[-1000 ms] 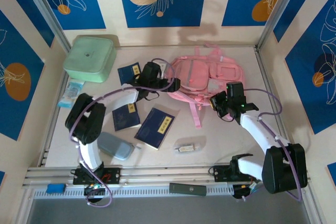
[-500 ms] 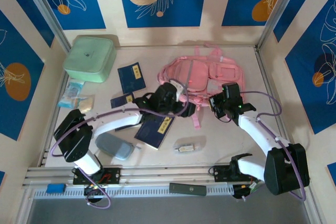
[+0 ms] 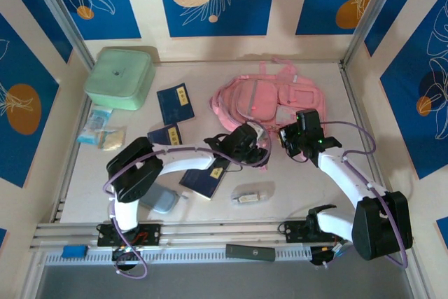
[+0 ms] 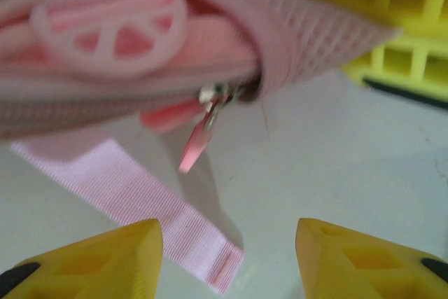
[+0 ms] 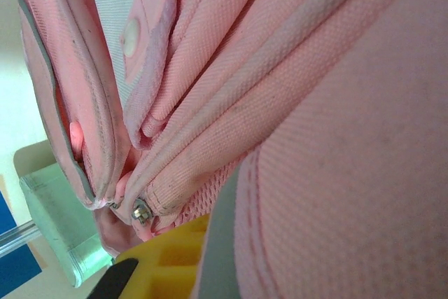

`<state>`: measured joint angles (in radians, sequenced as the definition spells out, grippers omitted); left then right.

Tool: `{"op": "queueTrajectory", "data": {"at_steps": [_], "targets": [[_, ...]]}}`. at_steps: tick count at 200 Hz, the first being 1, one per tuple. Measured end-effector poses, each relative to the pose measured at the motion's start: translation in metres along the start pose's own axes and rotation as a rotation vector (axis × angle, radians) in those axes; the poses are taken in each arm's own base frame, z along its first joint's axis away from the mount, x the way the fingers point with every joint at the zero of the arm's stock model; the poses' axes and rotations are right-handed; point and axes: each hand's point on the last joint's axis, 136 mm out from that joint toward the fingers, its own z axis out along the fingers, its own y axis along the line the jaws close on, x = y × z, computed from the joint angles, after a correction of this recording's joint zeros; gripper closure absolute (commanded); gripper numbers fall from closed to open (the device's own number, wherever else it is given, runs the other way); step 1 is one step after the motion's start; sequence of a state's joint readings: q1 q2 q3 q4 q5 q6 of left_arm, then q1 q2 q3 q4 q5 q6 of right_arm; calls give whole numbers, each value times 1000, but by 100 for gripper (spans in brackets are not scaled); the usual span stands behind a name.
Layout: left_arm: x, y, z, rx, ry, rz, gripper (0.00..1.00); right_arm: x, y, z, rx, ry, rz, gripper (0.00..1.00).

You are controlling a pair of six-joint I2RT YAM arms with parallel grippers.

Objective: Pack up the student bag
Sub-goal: Unzip the student bag at the top-right of the table.

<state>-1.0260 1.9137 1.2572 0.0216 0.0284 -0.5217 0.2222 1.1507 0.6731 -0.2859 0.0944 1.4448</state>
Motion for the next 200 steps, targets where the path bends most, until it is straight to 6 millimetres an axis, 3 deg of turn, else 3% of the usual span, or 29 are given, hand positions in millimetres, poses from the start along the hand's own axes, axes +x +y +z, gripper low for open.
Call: {"op": "queueTrajectory", "data": {"at_steps": [23, 51, 121, 163, 200], "targets": [[-12, -3, 4, -7, -17, -4, 55, 1, 2, 1, 2, 9, 1, 100], [-21, -1, 4, -45, -21, -17, 55, 2, 4, 1, 7, 22, 5, 100], [-6, 11, 16, -93, 31, -34, 54, 2, 9, 0, 1, 37, 11, 100], [-17, 15, 23, -95, 7, -51, 55, 2, 9, 0, 1, 38, 11, 100], [-29, 17, 22, -100, -32, -40, 71, 2, 9, 0, 1, 38, 11, 100]]}}
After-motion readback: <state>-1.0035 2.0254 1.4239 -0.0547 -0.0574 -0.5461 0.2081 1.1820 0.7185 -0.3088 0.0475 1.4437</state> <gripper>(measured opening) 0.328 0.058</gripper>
